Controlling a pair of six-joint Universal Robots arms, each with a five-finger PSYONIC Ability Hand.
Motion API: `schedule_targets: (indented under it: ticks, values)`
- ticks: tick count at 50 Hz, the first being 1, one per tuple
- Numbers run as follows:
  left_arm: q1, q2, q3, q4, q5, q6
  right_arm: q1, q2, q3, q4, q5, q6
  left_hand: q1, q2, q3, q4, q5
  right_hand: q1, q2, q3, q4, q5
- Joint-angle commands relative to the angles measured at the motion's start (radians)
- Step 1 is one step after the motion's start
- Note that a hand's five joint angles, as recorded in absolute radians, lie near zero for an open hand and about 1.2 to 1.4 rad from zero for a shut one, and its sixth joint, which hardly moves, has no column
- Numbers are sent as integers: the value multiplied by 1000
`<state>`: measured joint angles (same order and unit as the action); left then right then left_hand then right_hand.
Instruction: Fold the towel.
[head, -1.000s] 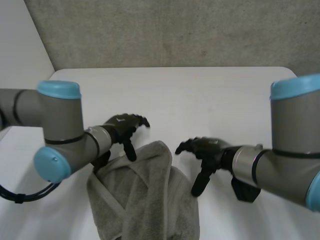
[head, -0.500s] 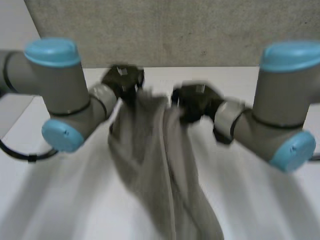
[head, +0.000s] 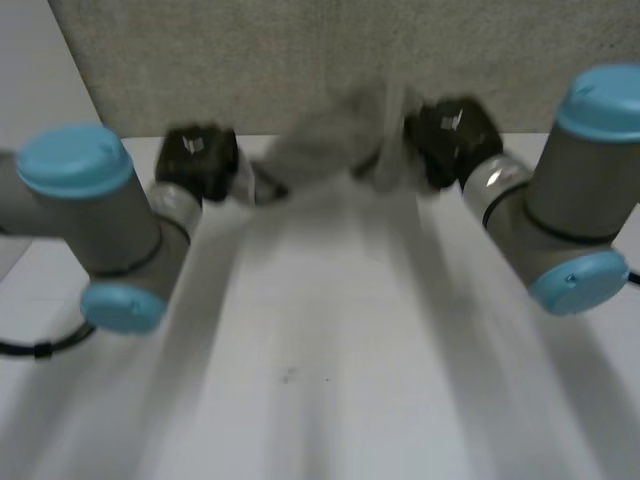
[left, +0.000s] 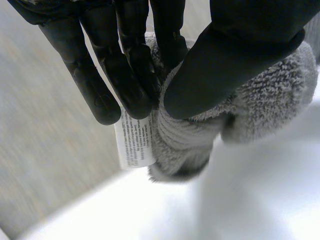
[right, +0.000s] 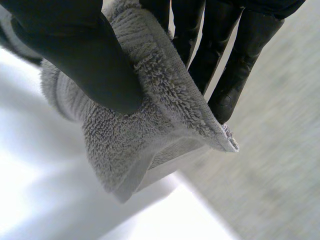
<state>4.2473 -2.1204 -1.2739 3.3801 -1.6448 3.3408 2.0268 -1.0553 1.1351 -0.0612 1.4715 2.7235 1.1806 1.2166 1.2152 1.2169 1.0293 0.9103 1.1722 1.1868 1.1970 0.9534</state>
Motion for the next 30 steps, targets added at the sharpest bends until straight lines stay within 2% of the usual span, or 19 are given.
schedule_targets:
  ticks: [1,8,10,11,12,13,15,16,20,23,30]
  values:
    - [-4,-27,-193,-7,-4,6,-17,126,41,143,-8,-64,216,180,181,179,192,486,224,209,199,268]
    - [-15,4,-349,-71,-4,85,-43,95,130,267,-13,-188,169,133,134,133,146,486,224,209,199,268]
    - [-35,62,-419,-140,-6,121,-48,77,150,279,-14,-199,-167,-203,-201,-203,-190,486,224,209,199,268]
    - [-35,62,-420,-140,-6,121,-56,54,176,284,-16,-202,-169,-205,-203,-205,-192,486,224,209,199,268]
    - [-46,86,-435,-168,-7,121,-56,54,176,284,-16,-202,-328,-364,-363,-365,-352,486,224,209,199,268]
    - [-46,86,-435,-168,-7,121,-65,32,202,282,-16,-202,-330,-366,-365,-366,-353,486,224,209,199,268]
    - [-61,154,-446,-200,-15,118,-68,15,226,279,-16,-205,-517,-553,-552,-553,-540,486,224,209,199,268]
    - [-61,154,-446,-200,-15,118,-71,-1,244,275,-19,-206,-518,-554,-553,-554,-541,486,224,209,199,268]
    - [-60,262,-434,-203,-12,118,-80,-25,275,256,-33,-205,-851,-887,-886,-888,-875,486,224,209,199,268]
    - [-50,316,-406,-199,-6,118,-91,-40,308,225,-45,-203,-879,-915,-914,-915,-902,486,224,209,199,268]
    - [-41,317,-293,-199,-6,111,-99,-52,367,159,-50,-208,-885,-921,-920,-921,-908,486,224,209,199,268]
